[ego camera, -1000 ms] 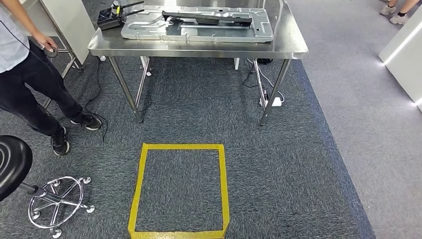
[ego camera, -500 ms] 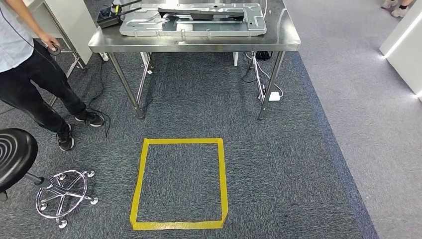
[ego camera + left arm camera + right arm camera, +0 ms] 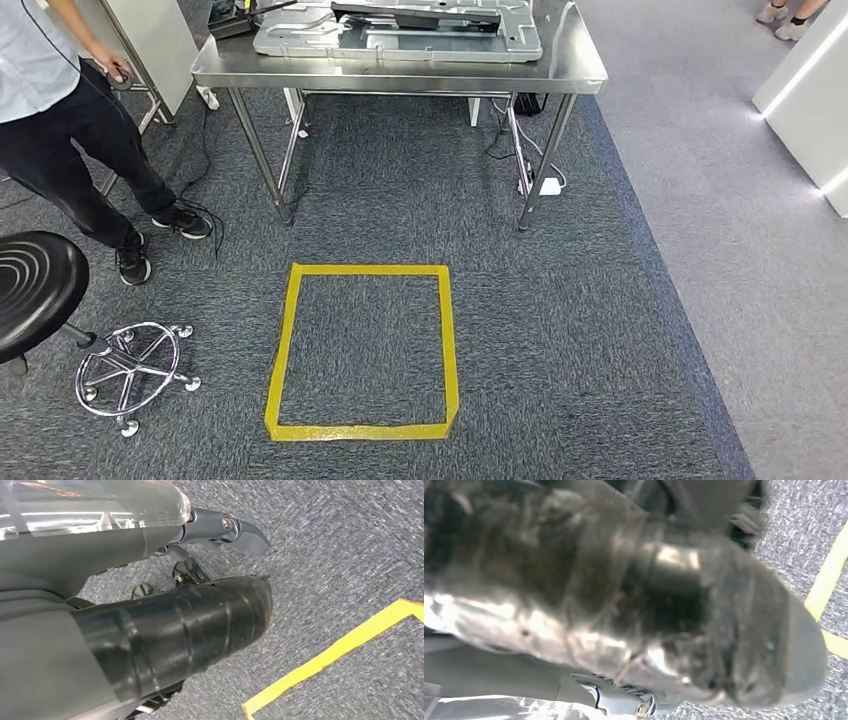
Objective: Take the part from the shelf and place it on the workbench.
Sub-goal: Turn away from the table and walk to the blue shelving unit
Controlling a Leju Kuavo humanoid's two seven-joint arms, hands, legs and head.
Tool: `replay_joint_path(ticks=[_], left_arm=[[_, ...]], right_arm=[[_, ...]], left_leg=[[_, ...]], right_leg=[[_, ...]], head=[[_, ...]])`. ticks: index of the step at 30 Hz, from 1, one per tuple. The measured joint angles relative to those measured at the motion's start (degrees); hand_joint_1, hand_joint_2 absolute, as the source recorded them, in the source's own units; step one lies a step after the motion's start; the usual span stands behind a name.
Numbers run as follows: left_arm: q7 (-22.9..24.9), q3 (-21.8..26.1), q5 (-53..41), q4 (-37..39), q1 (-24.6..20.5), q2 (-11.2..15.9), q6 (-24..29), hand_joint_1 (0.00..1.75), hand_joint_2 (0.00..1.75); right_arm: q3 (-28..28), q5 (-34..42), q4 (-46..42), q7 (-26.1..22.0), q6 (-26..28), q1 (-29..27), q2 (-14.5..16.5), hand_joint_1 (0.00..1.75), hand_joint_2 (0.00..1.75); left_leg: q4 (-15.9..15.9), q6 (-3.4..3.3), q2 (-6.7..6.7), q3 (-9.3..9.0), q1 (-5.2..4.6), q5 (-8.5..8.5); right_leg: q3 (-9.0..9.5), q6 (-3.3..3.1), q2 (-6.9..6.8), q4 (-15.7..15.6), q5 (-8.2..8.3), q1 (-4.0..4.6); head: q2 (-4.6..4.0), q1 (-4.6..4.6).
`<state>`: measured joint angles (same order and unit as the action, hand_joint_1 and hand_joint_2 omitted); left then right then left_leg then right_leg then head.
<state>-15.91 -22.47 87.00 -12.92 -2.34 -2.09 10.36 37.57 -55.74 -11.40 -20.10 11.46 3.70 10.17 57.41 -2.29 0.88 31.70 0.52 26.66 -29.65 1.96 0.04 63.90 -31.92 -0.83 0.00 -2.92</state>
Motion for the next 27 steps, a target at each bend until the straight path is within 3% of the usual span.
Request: replay_joint_path(ticks=[2,5,6,8,10,11,12,13,14,16,18,20,22,25,26,27], left_arm=[[-0.3,0.0,0.0,0.0,0.0,0.0,0.0,0.0,0.0],[-0.7,0.0,0.0,0.0,-0.1,0.0,0.2,0.0,0.0],[-0.7,0.0,0.0,0.0,-0.1,0.1,0.3,0.0,0.0],[-0.7,0.0,0.0,0.0,0.0,0.2,0.5,0.0,0.0],[-0.6,0.1,0.0,0.0,0.0,0.2,0.7,0.0,0.0],[-0.6,0.1,0.0,0.0,0.0,0.2,0.7,0.0,0.0],[-0.6,0.1,0.0,0.0,0.1,0.2,0.8,0.0,0.0],[-0.6,0.1,0.0,0.0,0.1,0.3,0.9,0.0,0.0],[-0.6,0.1,0.0,0.0,0.1,0.3,1.0,0.0,0.0],[-0.6,0.1,0.0,0.0,0.2,0.6,1.1,0.0,0.0],[-0.6,0.2,0.0,0.0,0.3,0.7,1.1,0.0,0.0],[-0.6,0.3,-0.1,0.0,0.1,0.7,1.1,0.0,0.0],[-0.6,0.3,0.0,0.0,0.0,0.7,1.1,0.0,0.0],[-0.6,0.4,0.0,0.0,0.3,0.7,1.1,0.0,0.0],[-0.6,0.4,0.0,0.0,0.4,0.7,1.1,0.0,0.0],[-0.6,0.4,0.0,0.0,0.4,0.7,1.1,0.0,0.0]], right_arm=[[0.0,0.0,0.0,0.0,-0.2,0.0,0.0,0.0,0.0],[0.0,0.1,0.0,0.1,-0.9,-0.1,0.0,0.0,0.0],[0.0,0.1,0.0,0.1,-1.3,-0.1,0.0,0.0,0.0],[0.0,0.4,0.0,0.2,-2.1,-0.1,0.0,0.0,0.0],[0.0,0.6,0.0,0.2,-2.8,-0.1,0.0,0.0,0.0],[0.0,0.6,0.0,0.2,-3.0,-0.2,0.0,0.0,0.0],[0.0,0.7,0.0,0.2,-3.1,-0.3,0.0,0.0,0.0],[0.1,0.7,0.0,0.2,-3.2,-0.3,0.0,0.0,0.0],[0.1,0.7,0.0,0.2,-3.2,-0.3,0.0,0.0,0.0],[0.1,0.7,0.0,0.2,-3.2,-0.3,0.1,0.0,0.0],[0.1,0.7,0.1,0.2,-3.2,-0.2,0.2,0.0,0.0],[0.1,0.7,0.1,0.2,-3.2,-0.2,0.2,0.0,0.0],[0.1,0.7,0.1,0.2,-3.3,-0.2,0.1,0.0,0.0],[0.1,0.7,0.1,0.3,-3.3,-0.3,0.1,0.0,0.0],[0.1,0.7,0.1,0.3,-3.3,-0.3,0.1,0.0,0.0],[0.1,0.7,0.1,0.3,-3.3,-0.4,0.1,0.0,0.0]], left_leg=[[0.2,0.61,-0.08,0.39,-0.13,-0.45],[0.2,1.77,-0.08,0.63,-0.11,-1.03],[0.8,2.06,-0.14,0.95,-0.04,-0.46],[5.0,2.41,-0.32,2.64,0.08,3.02],[12.3,2.6,-0.39,5.26,0.1,7.52],[15.2,2.64,-0.39,6.06,0.1,8.64],[16.2,2.6,-0.41,5.95,0.1,8.56],[14.8,2.47,-0.51,4.68,0.09,7.34],[11.3,2.23,-0.83,2.47,0.08,5.46],[3.6,1.62,-2.8,-2.0,0.05,2.99],[0.2,1.32,-4.12,-3.61,-0.07,2.77],[-0.4,1.1,-3.25,-3.58,0.03,2.56],[-1.0,0.49,-1.91,-3.65,0.37,2.18],[-1.3,0.01,0.27,-3.41,0.4,1.9],[-1.2,0.02,0.99,-3.28,0.36,1.91],[-1.1,0.05,1.7,-3.2,0.34,1.94]], right_leg=[[3.71,-0.63,0.19,-6.4,0.79,0.24],[3.53,-1.84,0.28,-7.7,1.13,0.39],[3.27,-2.37,0.31,-7.8,1.5,0.3],[2.61,-3.33,0.41,-8.1,2.28,0.15],[1.75,-3.74,0.71,-8.0,2.81,0.37],[1.36,-3.78,0.93,-7.8,3.03,0.48],[1.0,-3.76,1.26,-7.6,3.2,0.58],[0.7,-3.72,1.65,-7.4,3.29,0.65],[0.49,-3.68,2.11,-7.0,3.32,0.7],[-0.07,-3.47,3.01,-6.4,3.36,0.7],[-0.78,-2.86,3.92,-6.0,3.64,0.61],[-1.23,-2.09,4.78,-5.8,3.94,0.57],[-2.16,-1.5,3.68,-4.1,2.72,0.74],[-6.73,-0.74,0.89,5.5,-2.52,0.51],[-8.15,-0.51,0.59,8.6,-3.62,0.33],[-8.8,-0.33,0.4,10.2,-3.72,0.15]], head=[[0.0,0.02],[0.0,0.04],[0.0,0.05],[0.0,0.09],[0.0,0.13],[0.0,0.11],[0.0,0.12],[0.0,0.12],[0.0,0.12],[0.0,0.1],[0.0,0.1],[0.0,0.13],[0.0,0.0],[0.0,-0.22],[0.0,-0.22],[0.0,-0.23]])
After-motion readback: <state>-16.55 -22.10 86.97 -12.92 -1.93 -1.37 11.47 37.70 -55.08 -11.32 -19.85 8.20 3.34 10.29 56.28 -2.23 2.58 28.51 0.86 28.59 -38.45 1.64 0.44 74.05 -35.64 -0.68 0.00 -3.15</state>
